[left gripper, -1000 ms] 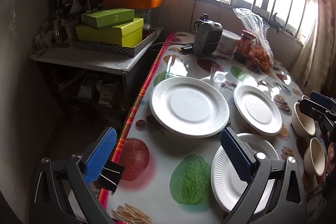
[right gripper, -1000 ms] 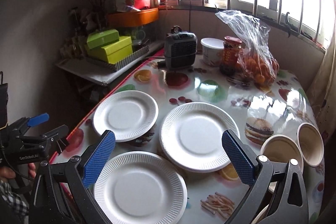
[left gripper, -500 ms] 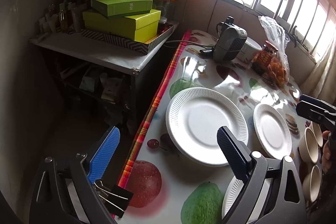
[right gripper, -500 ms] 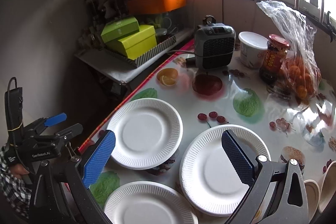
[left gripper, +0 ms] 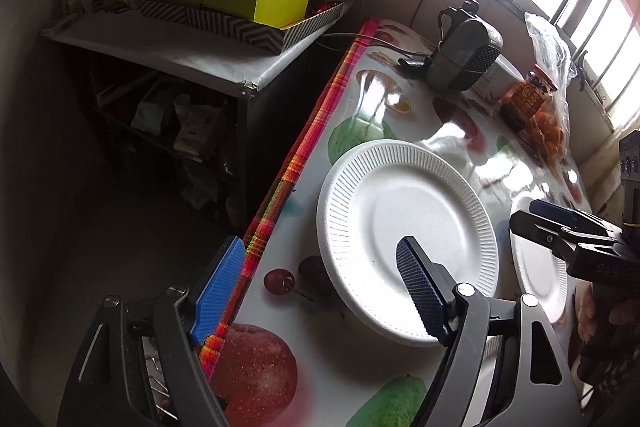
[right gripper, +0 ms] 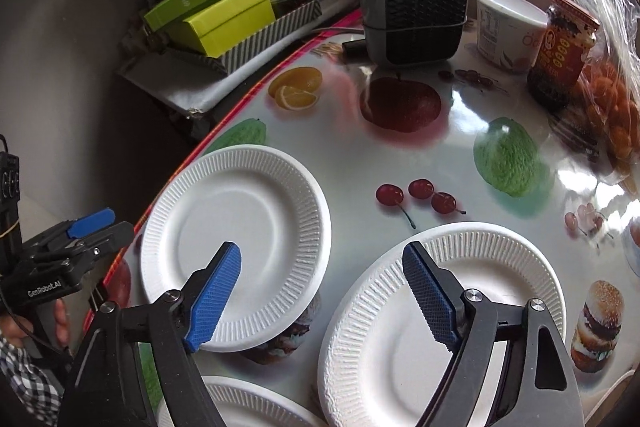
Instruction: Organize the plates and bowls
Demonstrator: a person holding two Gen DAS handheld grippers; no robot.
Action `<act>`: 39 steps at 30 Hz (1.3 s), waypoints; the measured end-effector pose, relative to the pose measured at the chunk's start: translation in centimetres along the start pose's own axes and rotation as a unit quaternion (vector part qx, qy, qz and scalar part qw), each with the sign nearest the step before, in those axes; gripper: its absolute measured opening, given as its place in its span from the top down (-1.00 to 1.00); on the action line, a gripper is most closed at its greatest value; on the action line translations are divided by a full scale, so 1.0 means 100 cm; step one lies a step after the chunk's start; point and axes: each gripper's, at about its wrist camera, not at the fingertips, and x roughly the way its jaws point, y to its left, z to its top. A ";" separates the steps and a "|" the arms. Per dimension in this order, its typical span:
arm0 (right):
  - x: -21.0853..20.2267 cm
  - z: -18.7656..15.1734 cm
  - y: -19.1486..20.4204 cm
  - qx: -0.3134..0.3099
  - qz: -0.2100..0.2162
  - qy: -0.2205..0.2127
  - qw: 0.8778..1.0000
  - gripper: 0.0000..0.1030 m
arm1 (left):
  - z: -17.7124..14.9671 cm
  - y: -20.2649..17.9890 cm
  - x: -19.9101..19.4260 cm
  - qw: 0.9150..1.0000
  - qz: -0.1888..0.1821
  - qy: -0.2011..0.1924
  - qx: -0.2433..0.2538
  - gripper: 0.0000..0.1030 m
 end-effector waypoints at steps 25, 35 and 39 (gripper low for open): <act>0.035 0.002 -0.005 0.009 0.032 0.029 0.999 0.20 | 0.001 -0.002 0.027 0.999 -0.010 0.036 -0.009 0.13; 0.039 0.001 -0.003 0.006 0.037 0.036 0.999 0.55 | 0.002 -0.004 0.028 0.999 -0.005 0.036 -0.009 0.34; 0.039 0.001 -0.004 0.007 0.037 0.036 0.999 0.56 | 0.001 -0.005 0.029 0.999 -0.001 0.035 -0.006 0.34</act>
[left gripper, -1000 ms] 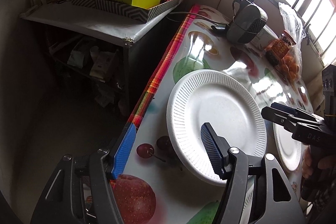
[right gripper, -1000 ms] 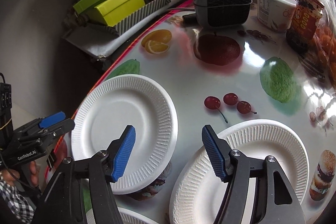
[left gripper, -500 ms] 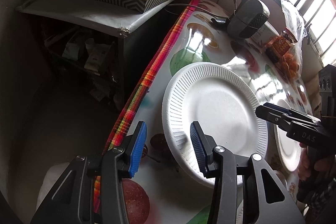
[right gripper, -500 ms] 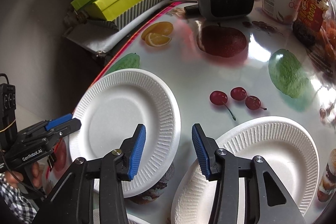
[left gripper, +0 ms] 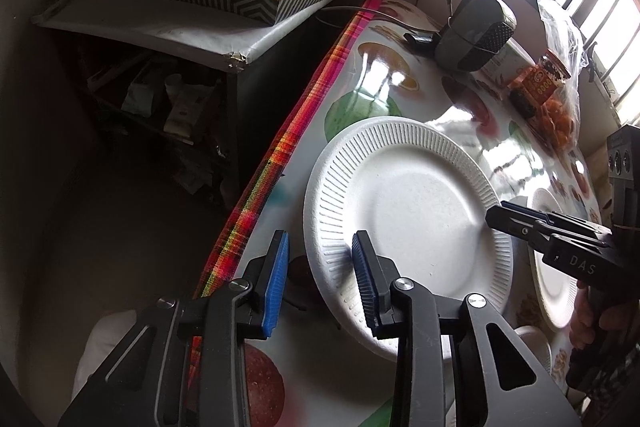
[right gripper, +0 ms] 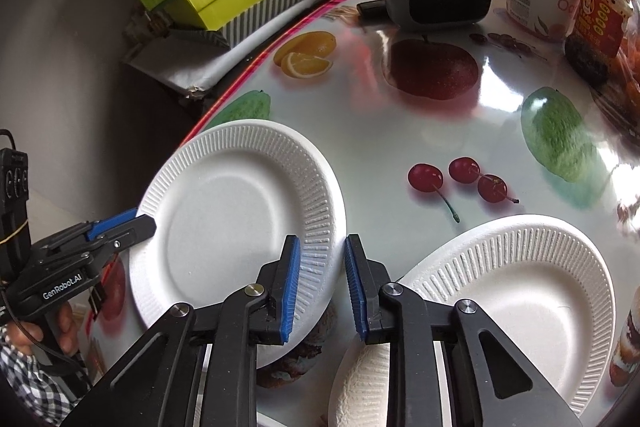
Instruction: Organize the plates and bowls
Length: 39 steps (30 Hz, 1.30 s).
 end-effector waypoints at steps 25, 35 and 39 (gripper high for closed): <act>-0.012 -0.003 0.006 0.006 0.011 -0.011 1.000 0.57 | -0.002 -0.003 -0.010 1.000 0.005 -0.007 0.006 0.43; -0.041 -0.014 0.016 -0.001 0.009 -0.026 1.000 0.57 | -0.009 -0.007 -0.035 1.000 -0.005 -0.022 0.010 0.43; -0.053 -0.021 0.019 -0.001 0.011 -0.032 0.999 0.57 | -0.014 -0.011 -0.046 0.999 -0.009 -0.028 0.014 0.43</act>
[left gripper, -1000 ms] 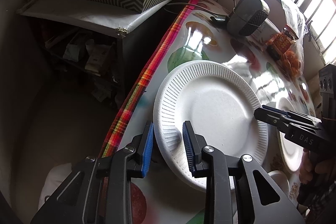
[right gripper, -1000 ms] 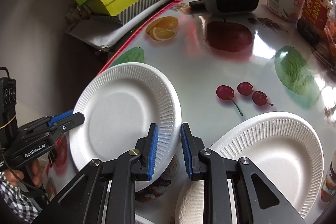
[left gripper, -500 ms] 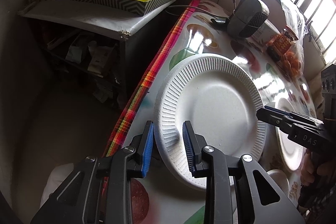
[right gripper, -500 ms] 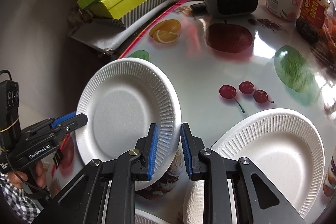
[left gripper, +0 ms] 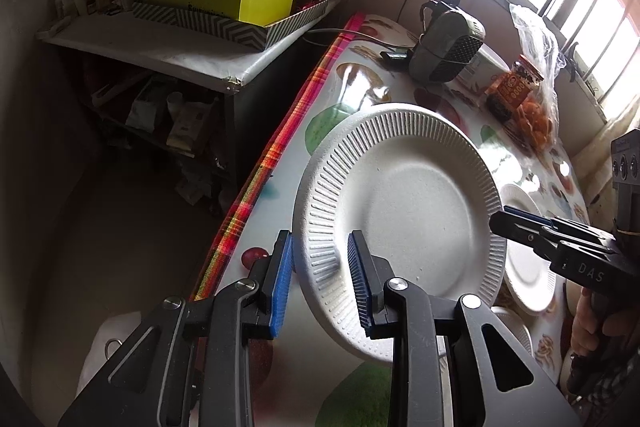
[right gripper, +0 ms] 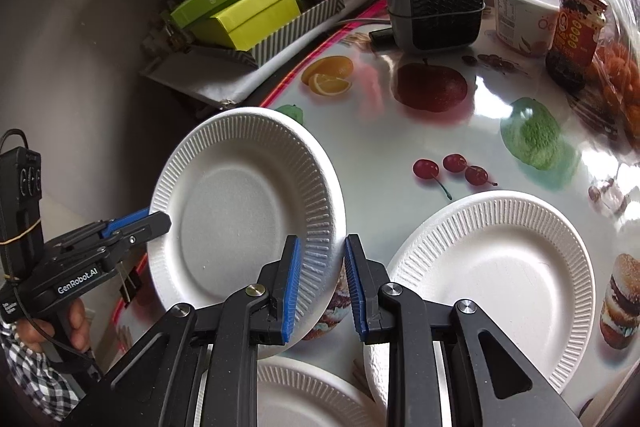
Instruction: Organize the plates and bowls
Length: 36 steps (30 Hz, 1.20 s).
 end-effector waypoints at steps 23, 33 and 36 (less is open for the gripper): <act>-0.065 -0.062 0.007 0.009 -0.013 -0.021 1.000 0.57 | -0.042 -0.033 -0.037 0.999 -0.026 -0.005 0.033 0.43; -0.082 -0.094 0.005 0.023 -0.017 -0.020 0.999 0.57 | -0.063 -0.045 -0.042 0.998 -0.036 0.005 0.047 0.43; -0.088 -0.103 0.005 0.024 -0.020 -0.020 0.999 0.57 | -0.069 -0.048 -0.042 0.998 -0.040 0.010 0.049 0.43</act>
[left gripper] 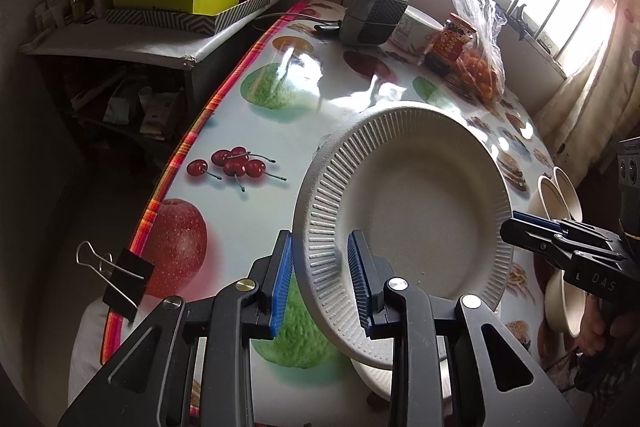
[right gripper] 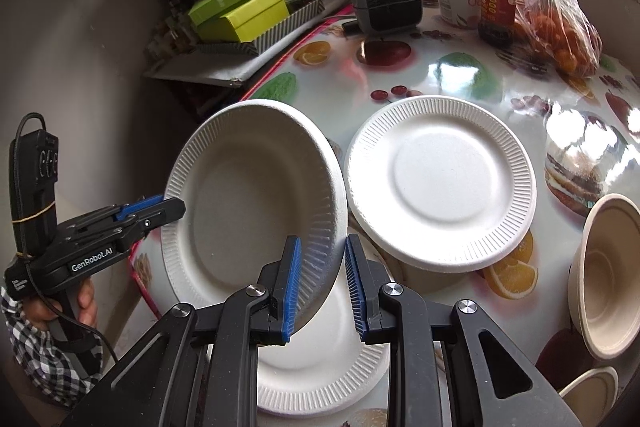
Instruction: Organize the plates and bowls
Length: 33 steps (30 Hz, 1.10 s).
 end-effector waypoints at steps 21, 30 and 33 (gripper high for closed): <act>-0.013 -0.050 -0.015 0.031 -0.008 0.007 0.999 0.54 | -0.030 -0.023 0.007 0.999 -0.016 0.026 0.027 0.43; -0.008 -0.063 -0.021 0.044 -0.009 0.015 0.999 0.54 | -0.039 -0.027 0.014 0.999 -0.017 0.039 0.034 0.43; -0.007 -0.065 -0.023 0.047 -0.010 0.018 0.999 0.54 | -0.041 -0.028 0.017 0.998 -0.017 0.043 0.035 0.43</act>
